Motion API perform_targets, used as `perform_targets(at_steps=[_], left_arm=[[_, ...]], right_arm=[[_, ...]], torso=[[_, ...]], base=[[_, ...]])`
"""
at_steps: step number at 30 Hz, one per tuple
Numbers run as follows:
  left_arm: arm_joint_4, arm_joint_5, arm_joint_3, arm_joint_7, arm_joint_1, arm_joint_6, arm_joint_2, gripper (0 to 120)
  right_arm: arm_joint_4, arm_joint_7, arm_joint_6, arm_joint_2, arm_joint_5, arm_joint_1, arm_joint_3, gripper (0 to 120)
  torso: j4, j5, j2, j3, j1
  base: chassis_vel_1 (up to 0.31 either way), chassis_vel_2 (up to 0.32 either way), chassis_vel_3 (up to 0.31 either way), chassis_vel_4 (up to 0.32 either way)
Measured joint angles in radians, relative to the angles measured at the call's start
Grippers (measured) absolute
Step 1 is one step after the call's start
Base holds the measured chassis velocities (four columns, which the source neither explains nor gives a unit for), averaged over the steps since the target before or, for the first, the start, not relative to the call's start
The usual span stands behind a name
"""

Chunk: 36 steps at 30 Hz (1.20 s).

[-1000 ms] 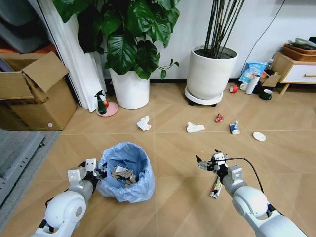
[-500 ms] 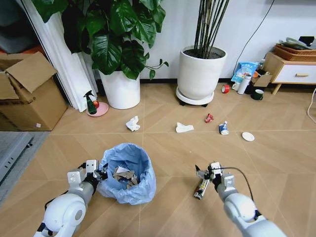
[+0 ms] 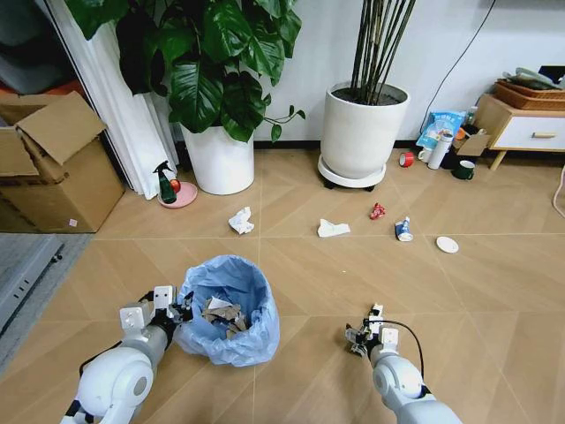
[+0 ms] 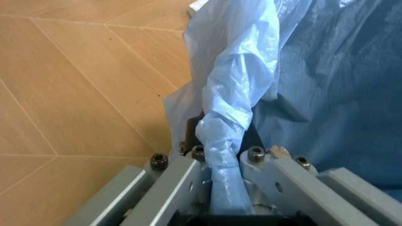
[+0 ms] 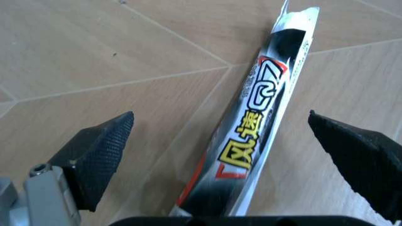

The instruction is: Pick up the trash bin and place the garbage on the floor into it.

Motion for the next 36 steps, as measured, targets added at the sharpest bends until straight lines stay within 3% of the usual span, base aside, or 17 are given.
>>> perform_targets(at_steps=[8,21,23,25,27,30,36], left_arm=[[0.01,-0.001,0.002,0.0,-0.007,-0.001,0.002,0],[0.022,-0.008,0.006,0.003,-0.017,-0.001,0.006,0],[0.023,-0.008,0.006,0.003,-0.017,-0.001,0.006,0],[0.024,-0.008,0.008,0.003,-0.018,-0.001,0.006,0],[0.024,-0.008,0.008,0.004,-0.018,-0.001,0.006,0],[0.023,-0.009,0.008,0.004,-0.017,0.0,0.006,0],[0.016,-0.008,0.007,0.005,-0.009,0.0,0.005,0]], right_arm=[[-0.091,-0.014,0.005,0.026,0.054,0.053,0.008,98],[-0.134,-0.006,0.021,0.031,0.078,0.059,0.014,47],[-0.133,-0.005,0.022,0.03,0.078,0.058,0.014,43],[-0.131,-0.003,0.023,0.03,0.079,0.058,0.013,32],[-0.132,-0.003,0.023,0.03,0.08,0.058,0.013,29],[-0.132,-0.003,0.026,0.03,0.081,0.058,0.012,14],[-0.121,0.0,0.027,0.03,0.081,0.052,0.012,1]], torso=[[0.0001,0.0001,0.0,0.0,0.0],[-0.0003,-0.0006,0.0,0.0,0.0],[-0.0002,-0.0004,0.0,0.0,0.0],[-0.0001,0.0002,0.0,0.0,0.0],[0.0,0.0002,0.0,0.0,0.0],[0.0001,0.0005,0.0,0.0,0.0],[0.0002,0.0004,0.0,0.0,0.0]], base=[[0.0,0.0,0.0,0.0],[0.0,0.0,0.0,0.0],[0.0,0.0,0.0,0.0],[0.0,0.0,0.0,0.0],[0.0,0.0,0.0,0.0],[0.0,0.0,0.0,0.0],[0.0,0.0,0.0,0.0]])
